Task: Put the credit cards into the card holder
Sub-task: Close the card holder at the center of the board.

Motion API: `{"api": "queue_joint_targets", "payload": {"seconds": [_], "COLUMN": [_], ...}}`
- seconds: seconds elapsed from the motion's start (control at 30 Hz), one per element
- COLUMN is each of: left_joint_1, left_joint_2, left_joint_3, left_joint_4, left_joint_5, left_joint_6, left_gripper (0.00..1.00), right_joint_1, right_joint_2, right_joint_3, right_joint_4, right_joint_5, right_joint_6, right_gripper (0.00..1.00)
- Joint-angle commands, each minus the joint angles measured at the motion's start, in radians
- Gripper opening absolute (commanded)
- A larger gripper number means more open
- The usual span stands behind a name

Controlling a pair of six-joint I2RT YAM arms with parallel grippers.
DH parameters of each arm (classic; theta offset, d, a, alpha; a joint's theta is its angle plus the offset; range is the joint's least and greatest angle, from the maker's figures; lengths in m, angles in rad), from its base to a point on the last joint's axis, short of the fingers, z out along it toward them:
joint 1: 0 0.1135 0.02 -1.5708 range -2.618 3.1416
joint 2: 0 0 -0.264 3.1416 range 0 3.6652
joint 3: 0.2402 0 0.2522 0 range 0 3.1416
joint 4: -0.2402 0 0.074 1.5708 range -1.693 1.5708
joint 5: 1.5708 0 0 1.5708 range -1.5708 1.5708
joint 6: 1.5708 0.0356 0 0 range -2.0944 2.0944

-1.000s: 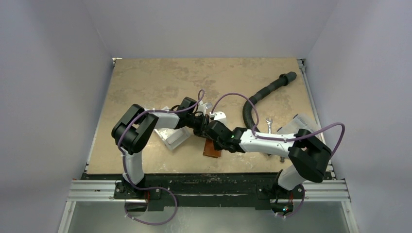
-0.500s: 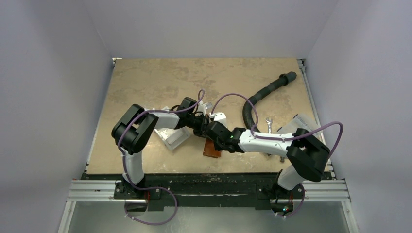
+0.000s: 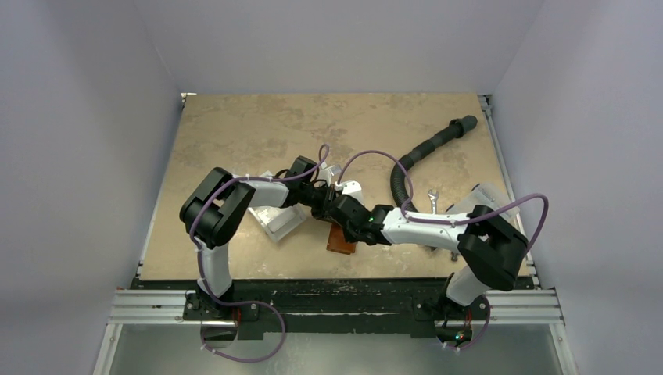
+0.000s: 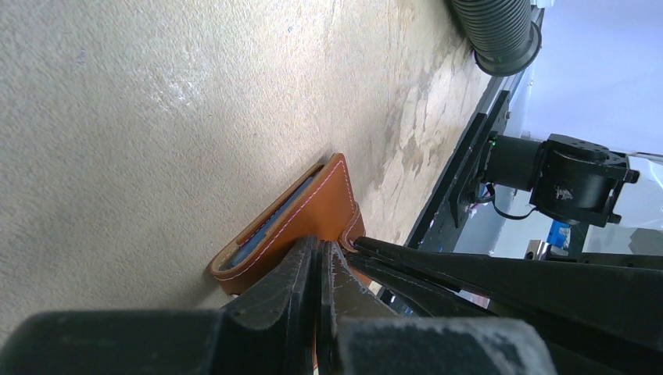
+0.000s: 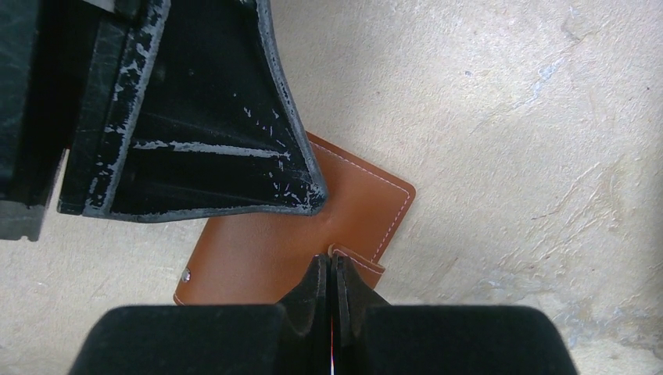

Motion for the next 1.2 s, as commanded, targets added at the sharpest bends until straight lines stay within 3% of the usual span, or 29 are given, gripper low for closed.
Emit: {"api": "queue_joint_targets", "payload": {"seconds": [0.0,0.53,1.17], "left_joint_1": [0.002,0.001,0.0], "left_joint_2": [0.012,0.01,0.011], "left_joint_3": [-0.006,-0.008,-0.008], "left_joint_4": [0.023,0.023,0.023], "left_joint_5": [0.006,0.004,0.003], "left_joint_6": [-0.005,-0.006,-0.005], "left_gripper": [0.0,0.0,0.0], "right_joint_1": [-0.002,-0.002,-0.002], "right_joint_2": [0.024,0.011,0.058], "right_joint_3": [0.037,0.015,0.043], "right_joint_4": [0.019,0.086,0.076], "right_joint_5": [-0.003,-0.129,-0.074], "right_joint_6": [-0.008,-0.001,-0.027], "right_gripper": [0.0,0.0,0.03]}}
